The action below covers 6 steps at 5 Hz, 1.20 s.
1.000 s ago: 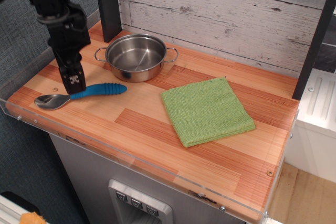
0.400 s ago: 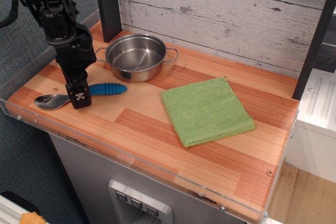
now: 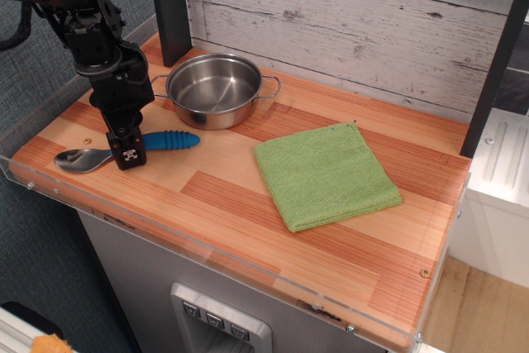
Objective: Put the spoon into the pot.
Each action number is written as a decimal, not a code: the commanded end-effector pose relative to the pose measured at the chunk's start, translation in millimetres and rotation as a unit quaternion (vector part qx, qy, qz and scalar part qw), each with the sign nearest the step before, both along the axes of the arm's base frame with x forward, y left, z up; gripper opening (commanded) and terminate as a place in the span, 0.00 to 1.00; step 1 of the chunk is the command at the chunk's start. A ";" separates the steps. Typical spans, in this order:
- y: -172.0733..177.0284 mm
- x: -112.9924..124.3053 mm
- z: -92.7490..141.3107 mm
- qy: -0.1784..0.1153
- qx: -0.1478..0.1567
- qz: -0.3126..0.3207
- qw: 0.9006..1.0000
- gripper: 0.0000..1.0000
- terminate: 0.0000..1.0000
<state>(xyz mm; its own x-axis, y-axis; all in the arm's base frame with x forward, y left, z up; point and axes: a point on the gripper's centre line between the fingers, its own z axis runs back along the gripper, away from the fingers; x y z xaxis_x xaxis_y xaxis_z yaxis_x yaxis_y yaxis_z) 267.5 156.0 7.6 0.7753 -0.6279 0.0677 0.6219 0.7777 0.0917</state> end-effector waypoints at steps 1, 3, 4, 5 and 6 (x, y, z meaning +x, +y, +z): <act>-1.1 7.7 8.6 0.012 0.007 -0.016 1.000 0.00 0.00; -11.8 -0.3 33.0 0.031 0.022 -0.053 0.998 0.00 0.00; -20.6 -2.2 45.4 0.026 0.019 -0.082 0.996 0.00 0.00; -32.3 8.4 58.1 0.002 0.016 -0.089 0.996 0.00 0.00; -39.2 25.4 73.6 -0.028 -0.021 -0.081 0.996 0.00 0.00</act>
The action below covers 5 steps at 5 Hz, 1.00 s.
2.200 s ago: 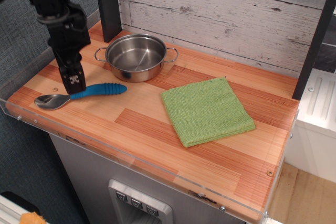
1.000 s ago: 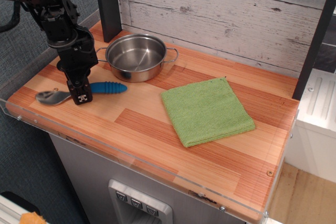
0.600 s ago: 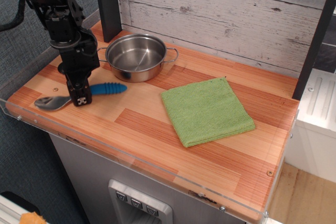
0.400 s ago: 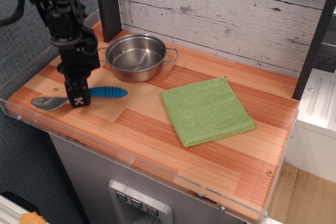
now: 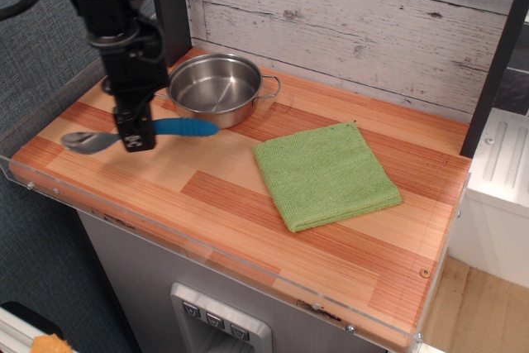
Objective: Put the spoon into the pot.
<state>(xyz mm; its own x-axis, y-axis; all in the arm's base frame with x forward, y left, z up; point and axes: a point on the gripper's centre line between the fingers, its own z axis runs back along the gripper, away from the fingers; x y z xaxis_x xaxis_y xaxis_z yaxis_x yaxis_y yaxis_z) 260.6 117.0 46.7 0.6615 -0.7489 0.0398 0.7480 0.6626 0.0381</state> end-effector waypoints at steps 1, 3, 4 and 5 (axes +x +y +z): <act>-5.3 47.4 48.8 -0.078 -0.046 0.006 0.996 0.00 0.00; 0.9 80.9 63.1 -0.123 -0.070 0.020 0.990 0.00 0.00; 2.7 98.3 56.3 -0.130 -0.084 0.014 0.988 0.00 0.00; -0.5 113.6 45.3 -0.136 -0.089 0.006 0.987 0.00 0.00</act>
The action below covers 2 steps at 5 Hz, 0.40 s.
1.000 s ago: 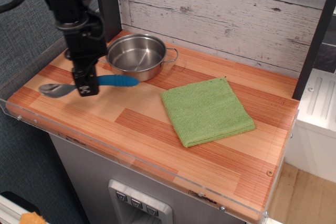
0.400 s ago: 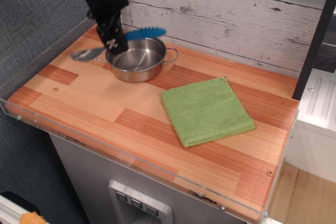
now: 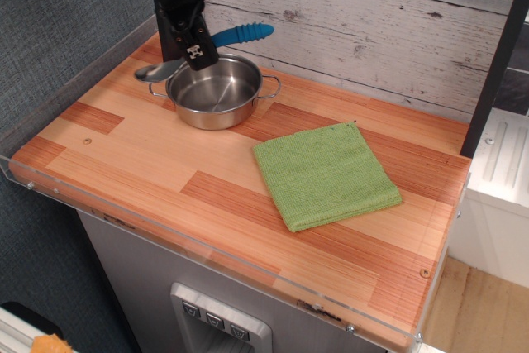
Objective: Put the spoon into the pot.
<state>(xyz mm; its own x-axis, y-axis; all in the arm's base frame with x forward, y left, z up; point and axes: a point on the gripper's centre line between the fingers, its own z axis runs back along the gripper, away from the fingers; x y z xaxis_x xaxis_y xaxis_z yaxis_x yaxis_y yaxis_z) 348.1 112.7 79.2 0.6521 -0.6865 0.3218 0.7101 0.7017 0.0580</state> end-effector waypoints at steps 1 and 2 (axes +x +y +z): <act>-3.8 39.3 9.3 -0.045 -0.004 -0.022 0.999 0.00 0.00; -8.3 46.3 5.5 -0.047 -0.004 -0.025 0.999 0.00 0.00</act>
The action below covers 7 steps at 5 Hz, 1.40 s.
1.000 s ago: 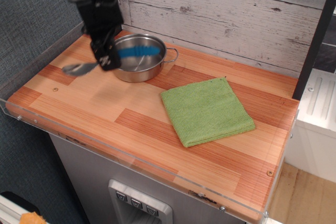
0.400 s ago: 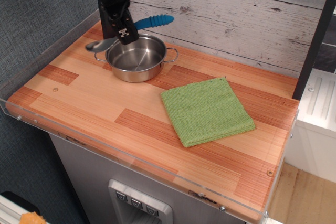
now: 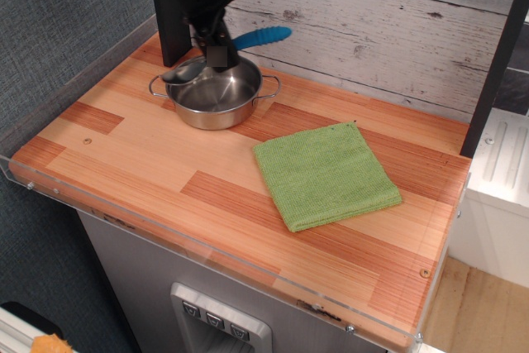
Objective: Put the spoon into the pot.
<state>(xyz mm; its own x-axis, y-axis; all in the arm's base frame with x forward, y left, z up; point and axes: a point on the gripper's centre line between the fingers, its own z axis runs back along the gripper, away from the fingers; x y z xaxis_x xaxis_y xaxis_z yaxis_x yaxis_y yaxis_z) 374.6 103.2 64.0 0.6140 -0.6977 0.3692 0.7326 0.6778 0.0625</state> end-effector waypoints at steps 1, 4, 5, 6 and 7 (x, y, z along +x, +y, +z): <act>-2.2 24.1 14.3 -0.026 0.009 -0.009 1.000 0.00 0.00; 0.1 24.1 -2.5 -0.015 -0.002 -0.012 1.000 0.00 0.00; 0.4 23.6 -1.7 -0.012 0.000 -0.013 1.000 1.00 0.00; 1.8 22.3 -0.4 -0.011 0.000 -0.013 1.000 1.00 0.00; 6.7 20.3 5.0 -0.016 -0.004 -0.006 1.000 1.00 0.00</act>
